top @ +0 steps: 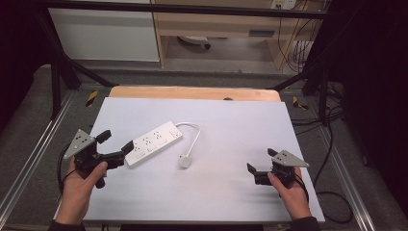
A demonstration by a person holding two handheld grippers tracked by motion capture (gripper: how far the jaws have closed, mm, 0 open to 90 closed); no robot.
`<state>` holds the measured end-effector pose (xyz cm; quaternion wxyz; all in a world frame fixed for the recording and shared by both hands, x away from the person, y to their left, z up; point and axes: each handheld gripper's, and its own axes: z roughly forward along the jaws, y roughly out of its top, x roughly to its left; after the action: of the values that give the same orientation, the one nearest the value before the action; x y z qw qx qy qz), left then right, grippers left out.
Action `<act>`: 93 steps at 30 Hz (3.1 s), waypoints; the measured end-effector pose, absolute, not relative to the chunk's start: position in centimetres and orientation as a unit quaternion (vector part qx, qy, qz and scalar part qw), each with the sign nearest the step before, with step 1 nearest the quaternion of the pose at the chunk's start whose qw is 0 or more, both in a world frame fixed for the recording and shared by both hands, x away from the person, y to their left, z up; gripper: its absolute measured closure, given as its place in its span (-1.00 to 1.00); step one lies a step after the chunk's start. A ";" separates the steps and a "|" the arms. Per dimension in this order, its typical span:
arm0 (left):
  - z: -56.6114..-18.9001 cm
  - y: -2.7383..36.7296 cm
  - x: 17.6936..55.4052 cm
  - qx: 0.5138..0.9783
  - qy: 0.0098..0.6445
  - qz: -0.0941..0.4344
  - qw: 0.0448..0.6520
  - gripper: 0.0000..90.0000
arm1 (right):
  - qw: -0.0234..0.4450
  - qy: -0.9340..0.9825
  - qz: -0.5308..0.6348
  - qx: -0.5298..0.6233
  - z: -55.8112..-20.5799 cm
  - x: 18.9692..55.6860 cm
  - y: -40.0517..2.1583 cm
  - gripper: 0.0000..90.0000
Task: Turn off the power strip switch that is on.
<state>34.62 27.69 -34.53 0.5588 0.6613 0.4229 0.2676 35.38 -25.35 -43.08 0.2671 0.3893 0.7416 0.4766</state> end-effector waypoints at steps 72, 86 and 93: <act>-38.7 23.3 42.1 0.707 0.445 0.224 0.503 -0.84 | 0.261 0.739 0.471 0.404 -43.4 35.6 -25.6 -0.92; -40.0 22.7 42.2 0.727 0.448 0.226 0.469 -0.75 | 0.261 0.744 0.465 0.403 -43.4 35.6 -25.5 -0.92; -40.5 22.8 42.3 0.734 0.450 0.230 0.453 -0.68 | 0.262 0.749 0.460 0.399 -43.5 35.6 -25.3 -0.92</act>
<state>42.28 22.76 -40.48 0.4533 0.7342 0.4503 0.2296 35.55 -25.28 -43.53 0.2622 0.3995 0.7486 0.4596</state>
